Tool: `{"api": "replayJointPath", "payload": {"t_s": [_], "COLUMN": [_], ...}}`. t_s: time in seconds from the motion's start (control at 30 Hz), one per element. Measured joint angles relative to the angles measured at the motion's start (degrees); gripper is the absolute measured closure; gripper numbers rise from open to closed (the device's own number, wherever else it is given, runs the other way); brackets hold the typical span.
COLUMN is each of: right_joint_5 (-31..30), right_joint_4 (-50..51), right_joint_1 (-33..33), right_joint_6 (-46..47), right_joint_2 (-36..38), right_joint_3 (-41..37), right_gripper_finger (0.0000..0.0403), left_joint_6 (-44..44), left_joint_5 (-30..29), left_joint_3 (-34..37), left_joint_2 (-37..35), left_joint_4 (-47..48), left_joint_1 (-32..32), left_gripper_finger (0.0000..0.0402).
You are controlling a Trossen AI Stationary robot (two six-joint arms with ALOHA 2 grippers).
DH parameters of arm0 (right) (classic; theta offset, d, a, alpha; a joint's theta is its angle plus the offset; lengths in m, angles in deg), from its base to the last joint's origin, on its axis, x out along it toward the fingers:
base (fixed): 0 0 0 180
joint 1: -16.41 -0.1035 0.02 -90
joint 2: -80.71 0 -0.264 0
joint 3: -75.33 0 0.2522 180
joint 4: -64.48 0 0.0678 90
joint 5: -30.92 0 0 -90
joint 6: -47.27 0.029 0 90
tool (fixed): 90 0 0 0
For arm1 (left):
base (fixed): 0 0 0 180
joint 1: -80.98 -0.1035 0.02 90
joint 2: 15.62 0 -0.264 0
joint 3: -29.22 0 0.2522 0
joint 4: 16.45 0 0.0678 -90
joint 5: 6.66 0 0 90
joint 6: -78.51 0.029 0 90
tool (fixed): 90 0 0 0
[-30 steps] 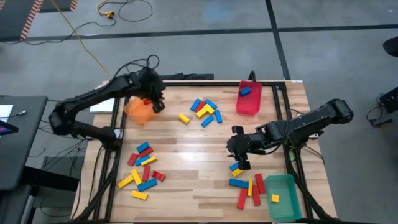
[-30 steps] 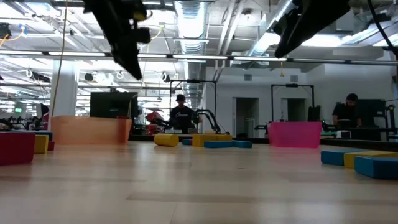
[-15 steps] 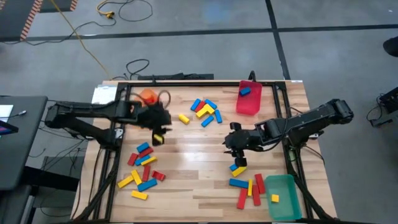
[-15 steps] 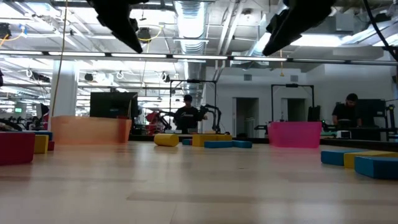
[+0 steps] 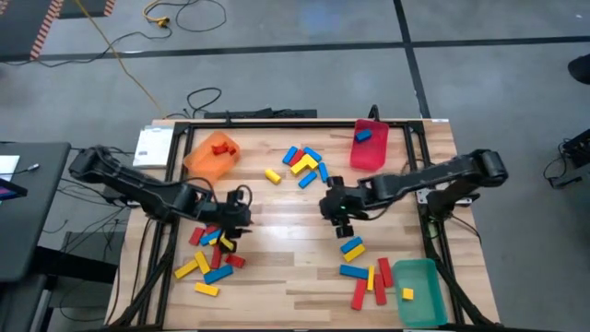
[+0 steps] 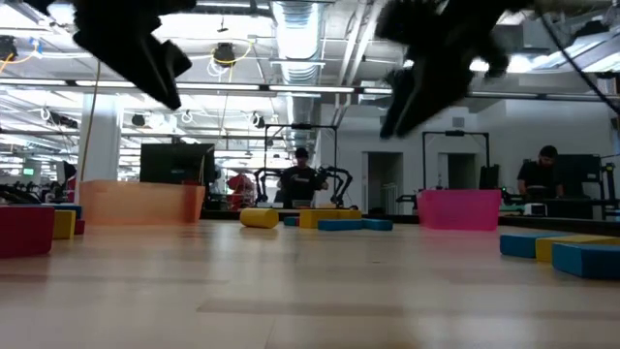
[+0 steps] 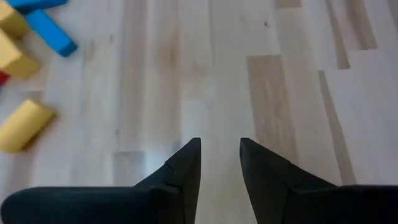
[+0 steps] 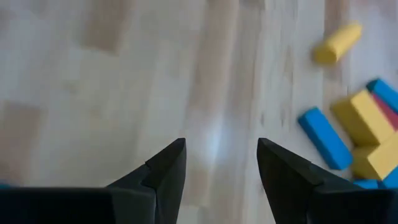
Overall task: Sort blocks
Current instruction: Put the blue block into the red bin
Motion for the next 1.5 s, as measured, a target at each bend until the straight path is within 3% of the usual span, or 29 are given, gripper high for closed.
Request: {"api": "replayJointPath", "payload": {"t_s": [0.23,0.37,0.5,0.6,0.93,1.17,1.5], "right_joint_5": [0.43,1.05,9.06,12.64,12.92,12.9,12.79], "right_joint_4": [0.37,-0.56,-3.53,-5.86,-11.53,-12.39,-15.39], "right_joint_1": [9.49,15.67,19.85,19.07,11.68,8.17,6.95], "right_joint_6": [-5.51,-2.96,-0.07,-0.9,-2.27,-1.35,-0.59], "right_joint_2": [-6.8,-7.59,-7.96,-8.11,-8.13,-8.12,-8.11], "right_joint_3": [0.24,0.33,0.32,0.33,0.33,0.33,0.33], "right_gripper_finger": [0.0196,0.02,0.0202,0.0203,0.0203,0.0203,0.0203], "left_joint_6": [-2.45,-3.28,-3.68,-4.54,-8.89,-18.11,-34.07], "left_joint_5": [0.2,0.22,0.35,1.89,14.48,14.6,7.08], "left_joint_3": [7.04,9.96,12.06,13.48,15.03,13.74,8.93], "left_joint_2": [0.0,0.0,0.0,0.0,0.0,0.0,1.58], "left_joint_4": [-10.5,-15.24,-17.02,-16.98,-16.02,-14.03,-4.94], "left_joint_1": [2.34,2.65,2.71,2.71,6.78,14.32,24.39], "left_gripper_finger": [0.0293,0.0293,0.0293,0.0293,0.0293,0.0293,0.0293]}}
